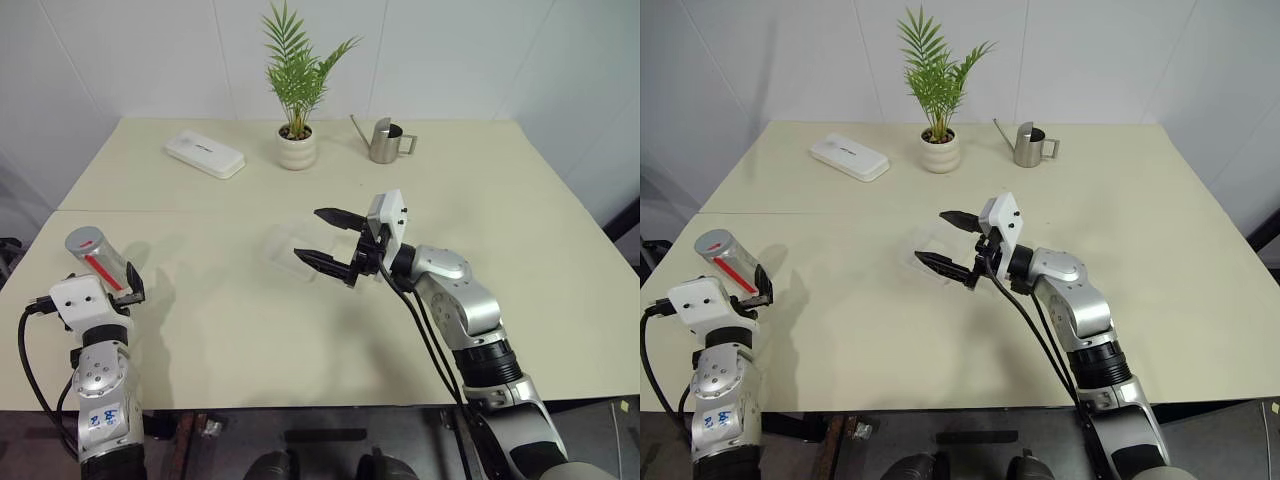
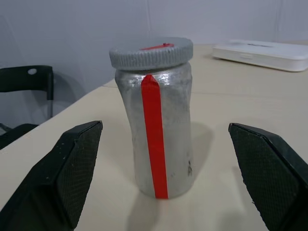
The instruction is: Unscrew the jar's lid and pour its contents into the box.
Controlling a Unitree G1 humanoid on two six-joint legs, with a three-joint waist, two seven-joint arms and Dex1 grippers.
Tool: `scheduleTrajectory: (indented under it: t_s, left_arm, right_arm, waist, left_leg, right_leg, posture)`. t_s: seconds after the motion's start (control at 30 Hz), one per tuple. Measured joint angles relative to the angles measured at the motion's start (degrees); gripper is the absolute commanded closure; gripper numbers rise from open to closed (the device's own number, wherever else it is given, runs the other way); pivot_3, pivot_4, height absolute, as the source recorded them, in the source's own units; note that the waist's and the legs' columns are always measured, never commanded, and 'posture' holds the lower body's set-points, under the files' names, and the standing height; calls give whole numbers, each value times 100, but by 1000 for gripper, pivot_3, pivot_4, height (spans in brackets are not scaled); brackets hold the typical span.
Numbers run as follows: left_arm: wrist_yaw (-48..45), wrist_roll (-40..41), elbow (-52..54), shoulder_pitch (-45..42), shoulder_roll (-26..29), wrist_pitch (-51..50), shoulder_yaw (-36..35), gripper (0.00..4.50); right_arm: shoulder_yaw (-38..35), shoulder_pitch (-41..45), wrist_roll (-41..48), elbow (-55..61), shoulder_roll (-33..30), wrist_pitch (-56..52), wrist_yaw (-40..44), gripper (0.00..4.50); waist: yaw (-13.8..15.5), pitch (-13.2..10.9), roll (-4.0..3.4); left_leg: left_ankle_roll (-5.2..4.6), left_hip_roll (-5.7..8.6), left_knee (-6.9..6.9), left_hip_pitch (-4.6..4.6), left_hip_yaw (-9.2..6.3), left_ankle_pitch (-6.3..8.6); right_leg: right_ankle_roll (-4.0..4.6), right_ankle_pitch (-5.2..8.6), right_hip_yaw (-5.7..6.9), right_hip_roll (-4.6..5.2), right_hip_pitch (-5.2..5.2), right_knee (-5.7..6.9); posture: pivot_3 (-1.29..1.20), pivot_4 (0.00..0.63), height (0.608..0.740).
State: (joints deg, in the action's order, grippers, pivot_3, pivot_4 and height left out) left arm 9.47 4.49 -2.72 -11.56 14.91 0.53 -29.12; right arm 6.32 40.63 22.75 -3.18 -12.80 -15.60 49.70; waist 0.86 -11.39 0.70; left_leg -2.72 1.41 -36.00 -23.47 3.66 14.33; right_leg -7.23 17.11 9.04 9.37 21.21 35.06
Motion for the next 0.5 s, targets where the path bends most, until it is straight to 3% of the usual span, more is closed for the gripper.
scheduleTrajectory:
  t_s: [0.4,0.5]
  left_arm:
    - [470,-149,-2025,-1344,676,441,86,22]
    - [472,-143,-2368,-1509,851,534,90,652]
  right_arm:
    - [66,-185,-120,213,205,-23,-376,0]
    - [64,-232,-121,278,203,-51,-423,0]
  waist:
    - [-48,3,7]
    - [-91,3,7]
  left_leg:
    - [4,-5,-3,-2,12,1]
    - [6,-6,-2,0,12,2]
  right_leg:
    - [4,-2,-5,1,26,32]
    - [4,-2,-3,1,27,37]
  posture:
    - [0,150,740]
    - [0,150,740]
